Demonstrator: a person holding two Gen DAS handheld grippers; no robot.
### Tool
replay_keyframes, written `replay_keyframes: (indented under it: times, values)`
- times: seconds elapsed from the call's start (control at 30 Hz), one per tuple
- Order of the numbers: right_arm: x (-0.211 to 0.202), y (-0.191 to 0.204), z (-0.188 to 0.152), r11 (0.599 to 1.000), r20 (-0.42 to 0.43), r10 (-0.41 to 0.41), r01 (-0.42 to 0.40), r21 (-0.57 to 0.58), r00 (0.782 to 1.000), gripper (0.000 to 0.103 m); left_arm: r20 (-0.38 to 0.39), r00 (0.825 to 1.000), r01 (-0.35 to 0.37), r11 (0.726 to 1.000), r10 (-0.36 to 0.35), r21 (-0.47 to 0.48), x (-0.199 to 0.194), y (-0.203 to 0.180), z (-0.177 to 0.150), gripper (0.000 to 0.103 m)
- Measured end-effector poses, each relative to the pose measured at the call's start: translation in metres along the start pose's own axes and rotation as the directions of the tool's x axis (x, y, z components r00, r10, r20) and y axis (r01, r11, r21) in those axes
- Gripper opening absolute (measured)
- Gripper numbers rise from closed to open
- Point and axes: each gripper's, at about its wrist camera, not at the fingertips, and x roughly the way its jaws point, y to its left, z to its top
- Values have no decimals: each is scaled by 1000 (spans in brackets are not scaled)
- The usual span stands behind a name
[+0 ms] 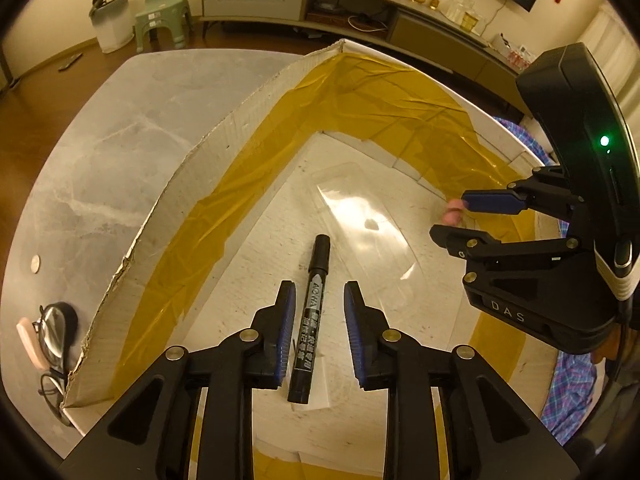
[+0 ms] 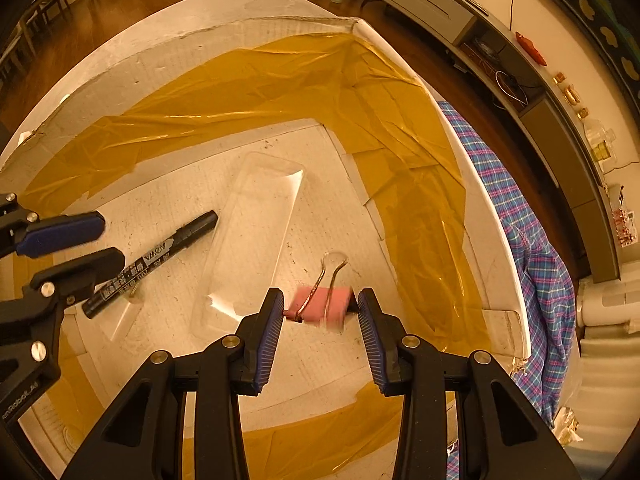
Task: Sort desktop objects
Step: 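Open both grippers to drop the marker and binder clip into the box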
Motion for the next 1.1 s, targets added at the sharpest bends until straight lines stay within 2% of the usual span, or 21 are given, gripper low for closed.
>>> replay_keyframes:
  times: [0.2,0.6,1.1]
  values:
    - [-8,0,-6,1000,-11,14,-15,-16,1000,49,-1,1000,4,1000,-4,-5,-3,2,-1,27]
    - [-33,12,-27,996,3,7,-6,-86,1000,50,34,999,-17,999,15,45,-32,-10,-13,27]
    - [-85,28,-66,991,88,17,-5,-131,996,54,89,996,-28,993,18,113,-74,-38,-32,27]
